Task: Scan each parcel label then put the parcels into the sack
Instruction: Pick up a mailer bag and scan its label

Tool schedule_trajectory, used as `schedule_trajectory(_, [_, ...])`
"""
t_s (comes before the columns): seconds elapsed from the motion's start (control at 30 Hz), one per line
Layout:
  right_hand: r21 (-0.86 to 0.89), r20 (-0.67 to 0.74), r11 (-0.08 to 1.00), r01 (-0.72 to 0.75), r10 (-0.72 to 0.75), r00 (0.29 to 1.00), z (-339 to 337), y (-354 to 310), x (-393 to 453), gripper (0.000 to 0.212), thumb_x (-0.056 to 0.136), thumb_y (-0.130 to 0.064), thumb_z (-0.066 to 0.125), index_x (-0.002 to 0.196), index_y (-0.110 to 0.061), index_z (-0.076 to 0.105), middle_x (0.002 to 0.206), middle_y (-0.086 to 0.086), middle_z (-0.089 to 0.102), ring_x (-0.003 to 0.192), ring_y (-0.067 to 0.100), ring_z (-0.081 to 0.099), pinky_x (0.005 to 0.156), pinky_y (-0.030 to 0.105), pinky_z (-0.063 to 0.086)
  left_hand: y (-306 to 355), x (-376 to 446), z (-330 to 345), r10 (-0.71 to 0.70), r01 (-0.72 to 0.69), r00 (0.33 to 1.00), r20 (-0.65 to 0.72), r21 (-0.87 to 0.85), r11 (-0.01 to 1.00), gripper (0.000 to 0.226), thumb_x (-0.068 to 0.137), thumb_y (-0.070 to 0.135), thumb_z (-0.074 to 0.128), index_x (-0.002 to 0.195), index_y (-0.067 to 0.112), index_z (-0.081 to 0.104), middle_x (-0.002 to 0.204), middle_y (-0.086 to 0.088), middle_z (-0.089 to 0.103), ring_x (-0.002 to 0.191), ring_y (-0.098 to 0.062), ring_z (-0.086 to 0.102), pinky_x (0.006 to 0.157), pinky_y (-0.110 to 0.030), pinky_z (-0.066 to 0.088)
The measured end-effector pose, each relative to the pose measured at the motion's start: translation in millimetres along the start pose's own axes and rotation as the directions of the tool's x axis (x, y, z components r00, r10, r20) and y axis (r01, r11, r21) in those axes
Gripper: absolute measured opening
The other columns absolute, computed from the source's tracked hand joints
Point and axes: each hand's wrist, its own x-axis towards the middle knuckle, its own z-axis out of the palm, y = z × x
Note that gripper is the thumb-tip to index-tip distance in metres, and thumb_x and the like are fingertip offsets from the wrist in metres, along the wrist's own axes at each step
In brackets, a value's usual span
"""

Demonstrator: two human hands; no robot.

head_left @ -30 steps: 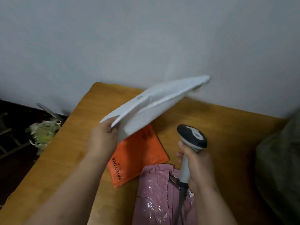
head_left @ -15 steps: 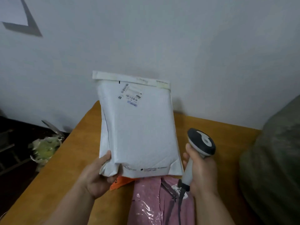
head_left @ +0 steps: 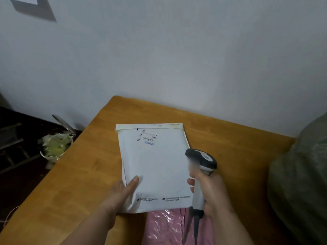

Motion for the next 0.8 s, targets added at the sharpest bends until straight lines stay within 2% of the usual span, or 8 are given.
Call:
schedule_trajectory(0.07, [-0.055,0.038,0.998,-0.014,0.016,0.999,5,0,-1,0.025,0.083,-0.038,0.079,0.095,-0.016,0.073,0.072,-0.006,0.076,0.080,0.017,0.073,0.064,0.034,0.054,2,1,0,0.030,-0.032,0.999,0.028,0.059,0.998,0.056,0.069,0.046,0.083,0.110,0.025,0.050,0.101,0.013,0.064,0.093,-0.015,0.064,0.089,-0.038,0.051])
schedule_trajectory(0.17, [-0.126,0.079,0.992,-0.009,0.019,0.997,11,0,-2,0.027,0.081,-0.040,0.080,0.093,-0.017,0.075,0.072,-0.002,0.075,0.082,0.022,0.073,0.074,0.041,0.058,3,3,5,-0.030,0.032,0.998,0.061,-0.030,0.999,0.043,0.077,0.014,0.083,0.111,0.008,0.057,0.089,-0.004,0.076,0.072,-0.022,0.074,0.056,-0.033,0.058])
schedule_trajectory(0.23, [-0.143,0.094,0.990,-0.006,0.019,0.995,14,0,-2,0.025,0.081,-0.038,0.081,0.093,-0.017,0.075,0.072,-0.001,0.075,0.081,0.022,0.072,0.078,0.042,0.058,0,2,5,-0.071,0.075,0.995,0.070,-0.069,0.995,0.028,0.080,0.000,0.078,0.098,0.005,0.058,0.070,-0.007,0.076,0.056,-0.021,0.073,0.041,-0.029,0.054])
schedule_trajectory(0.3, [-0.145,0.099,0.989,-0.011,0.026,0.995,17,-2,-1,0.024,0.082,-0.036,0.080,0.094,-0.017,0.074,0.072,-0.001,0.074,0.080,0.021,0.071,0.076,0.040,0.058,-8,7,1,-0.074,0.075,0.996,0.049,-0.026,0.997,0.029,0.077,0.001,0.081,0.093,0.007,0.058,0.068,-0.005,0.075,0.059,-0.021,0.073,0.047,-0.029,0.055])
schedule_trajectory(0.4, [-0.129,0.102,0.991,-0.023,0.036,0.994,21,-5,-1,0.020,0.085,-0.031,0.079,0.094,-0.014,0.073,0.069,-0.002,0.073,0.076,0.019,0.069,0.069,0.036,0.054,-18,16,-6,-0.070,0.070,0.997,0.023,-0.007,0.998,0.042,0.073,0.003,0.085,0.102,0.011,0.057,0.089,-0.010,0.077,0.081,-0.031,0.074,0.069,-0.040,0.060])
schedule_trajectory(0.47, [-0.114,0.102,0.993,-0.032,0.044,0.994,23,-7,0,0.016,0.086,-0.026,0.077,0.093,-0.013,0.072,0.069,-0.002,0.072,0.075,0.019,0.068,0.067,0.036,0.052,-22,19,-7,-0.068,0.069,0.997,0.022,-0.022,0.997,0.045,0.074,-0.001,0.084,0.107,0.011,0.056,0.097,-0.015,0.075,0.088,-0.036,0.072,0.077,-0.047,0.059])
schedule_trajectory(0.67, [-0.027,0.135,0.997,-0.073,0.076,0.988,28,-14,-3,0.011,0.088,-0.017,0.074,0.096,-0.010,0.072,0.074,0.006,0.073,0.066,0.018,0.068,0.064,0.036,0.051,-36,26,-8,0.005,-0.001,0.999,0.040,-0.107,0.994,0.046,0.078,-0.008,0.077,0.112,0.016,0.058,0.093,-0.013,0.077,0.085,-0.038,0.073,0.075,-0.056,0.060])
schedule_trajectory(0.8, [0.055,0.239,0.992,-0.115,0.099,0.966,29,-25,-8,0.013,0.087,-0.015,0.075,0.097,-0.008,0.073,0.077,0.012,0.073,0.060,0.018,0.066,0.055,0.031,0.052,-41,25,-7,0.039,-0.034,0.999,0.029,-0.161,0.986,0.052,0.077,-0.010,0.076,0.118,0.015,0.057,0.098,-0.014,0.076,0.089,-0.040,0.073,0.075,-0.058,0.059])
